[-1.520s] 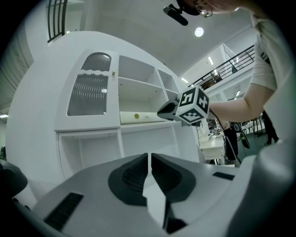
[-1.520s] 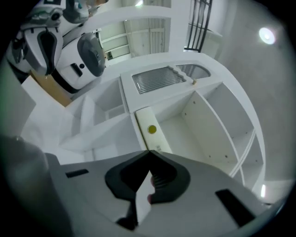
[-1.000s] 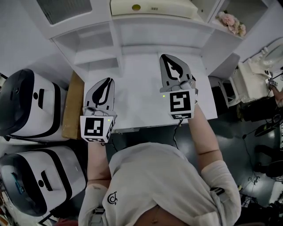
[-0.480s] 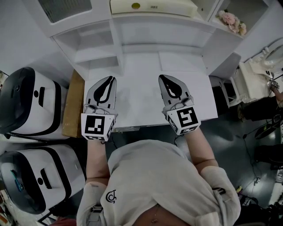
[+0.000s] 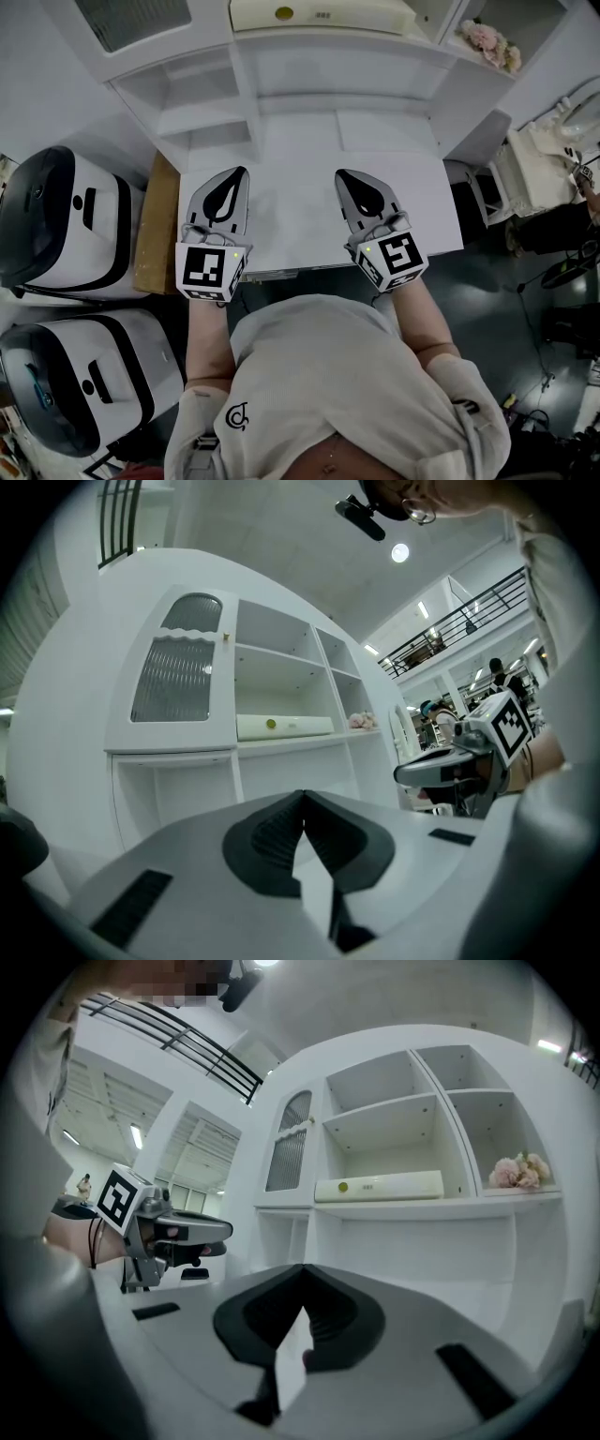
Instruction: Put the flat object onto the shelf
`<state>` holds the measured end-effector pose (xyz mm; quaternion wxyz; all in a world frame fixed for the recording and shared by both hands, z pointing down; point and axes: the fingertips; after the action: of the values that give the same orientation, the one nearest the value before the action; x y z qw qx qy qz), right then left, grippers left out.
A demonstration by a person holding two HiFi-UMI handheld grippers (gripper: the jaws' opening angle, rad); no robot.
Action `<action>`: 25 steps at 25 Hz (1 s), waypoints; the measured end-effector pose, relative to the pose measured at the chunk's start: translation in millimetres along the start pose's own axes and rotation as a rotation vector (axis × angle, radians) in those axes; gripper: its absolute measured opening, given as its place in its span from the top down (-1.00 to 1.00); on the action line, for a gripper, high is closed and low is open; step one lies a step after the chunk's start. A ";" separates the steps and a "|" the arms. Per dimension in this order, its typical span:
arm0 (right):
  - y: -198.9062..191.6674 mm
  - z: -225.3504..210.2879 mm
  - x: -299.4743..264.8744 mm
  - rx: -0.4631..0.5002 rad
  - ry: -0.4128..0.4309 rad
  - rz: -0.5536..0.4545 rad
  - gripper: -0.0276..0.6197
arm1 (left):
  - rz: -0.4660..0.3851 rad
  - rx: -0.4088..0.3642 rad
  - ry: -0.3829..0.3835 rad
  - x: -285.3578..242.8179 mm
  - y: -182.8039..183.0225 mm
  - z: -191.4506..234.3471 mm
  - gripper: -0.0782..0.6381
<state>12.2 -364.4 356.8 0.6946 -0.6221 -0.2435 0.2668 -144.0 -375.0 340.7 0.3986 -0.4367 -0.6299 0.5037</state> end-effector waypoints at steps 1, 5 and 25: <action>1.7 0.2 -0.1 0.005 0.000 -0.003 0.90 | 0.001 0.002 -0.001 -0.1 -0.3 0.0 0.75; 2.7 -3.5 -0.3 -0.002 -0.010 -0.015 0.90 | 0.006 -0.006 0.000 -1.5 -1.6 0.3 0.75; -3.8 -8.7 4.6 -0.051 0.001 -0.024 0.90 | 0.053 0.025 0.013 -2.5 -9.6 1.3 0.74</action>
<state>21.7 -368.0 359.7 0.6819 -0.6368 -0.2573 0.2518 -145.9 -378.8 349.7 0.3948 -0.4513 -0.6091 0.5191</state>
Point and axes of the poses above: the fingertips, and each gripper's own axes: x backward along the fingers, z to its left, y out of its top, and after that the axes turned 15 degrees about y, right-handed
